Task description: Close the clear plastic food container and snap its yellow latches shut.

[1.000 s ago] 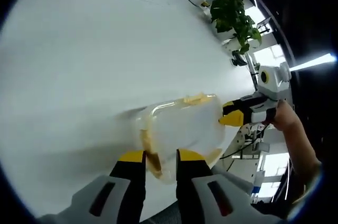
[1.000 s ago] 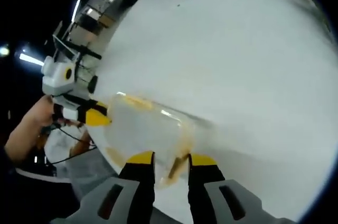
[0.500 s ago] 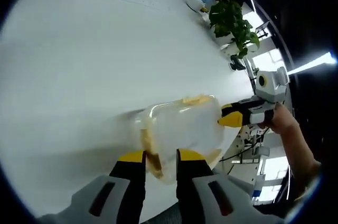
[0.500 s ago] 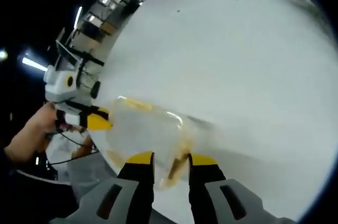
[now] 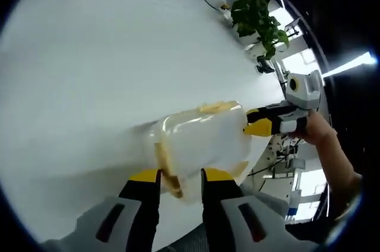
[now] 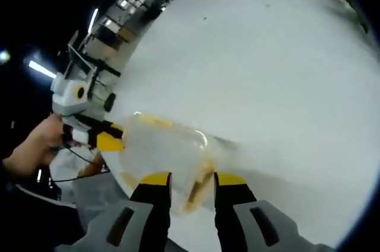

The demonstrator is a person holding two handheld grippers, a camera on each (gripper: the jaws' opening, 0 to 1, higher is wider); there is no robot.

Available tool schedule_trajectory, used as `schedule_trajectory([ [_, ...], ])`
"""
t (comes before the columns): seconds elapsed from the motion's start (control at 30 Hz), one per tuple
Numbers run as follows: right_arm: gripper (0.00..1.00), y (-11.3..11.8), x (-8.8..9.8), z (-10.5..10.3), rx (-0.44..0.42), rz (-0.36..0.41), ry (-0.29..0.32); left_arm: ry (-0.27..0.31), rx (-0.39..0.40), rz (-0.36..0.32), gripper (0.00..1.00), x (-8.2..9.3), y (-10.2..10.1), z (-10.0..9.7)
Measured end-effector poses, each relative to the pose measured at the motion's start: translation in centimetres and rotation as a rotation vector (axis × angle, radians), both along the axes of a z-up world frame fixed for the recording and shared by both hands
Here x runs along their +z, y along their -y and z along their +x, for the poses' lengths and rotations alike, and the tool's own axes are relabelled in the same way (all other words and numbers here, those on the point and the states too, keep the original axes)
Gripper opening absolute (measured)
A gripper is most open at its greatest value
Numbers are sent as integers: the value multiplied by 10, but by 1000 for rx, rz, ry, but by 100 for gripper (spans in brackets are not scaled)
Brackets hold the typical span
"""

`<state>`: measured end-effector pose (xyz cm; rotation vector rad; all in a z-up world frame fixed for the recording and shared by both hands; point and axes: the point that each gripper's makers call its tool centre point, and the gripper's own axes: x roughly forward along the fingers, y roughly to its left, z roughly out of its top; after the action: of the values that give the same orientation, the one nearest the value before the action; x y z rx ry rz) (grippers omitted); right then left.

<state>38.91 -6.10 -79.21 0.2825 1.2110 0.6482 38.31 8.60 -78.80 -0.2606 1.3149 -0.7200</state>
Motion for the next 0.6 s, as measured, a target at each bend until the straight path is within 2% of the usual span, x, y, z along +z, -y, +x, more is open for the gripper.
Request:
schedule_trajectory([
  [0.07, 26, 1, 0, 0, 6, -4, 13, 15, 11, -6, 34, 1, 1, 2],
  [0.2, 26, 6, 0, -2, 16, -14, 36, 37, -28, 14, 35, 0, 0, 3],
  [0.37, 26, 8, -1, -6, 50, -12, 32, 50, -62, 35, 35, -1, -2, 2],
  [0.47, 25, 12, 1, -3, 79, -48, 66, 113, -146, 102, 35, -2, -8, 4],
  [0.6, 25, 11, 8, -2, 165, -75, 114, 180, -224, 127, 36, 3, -7, 8],
])
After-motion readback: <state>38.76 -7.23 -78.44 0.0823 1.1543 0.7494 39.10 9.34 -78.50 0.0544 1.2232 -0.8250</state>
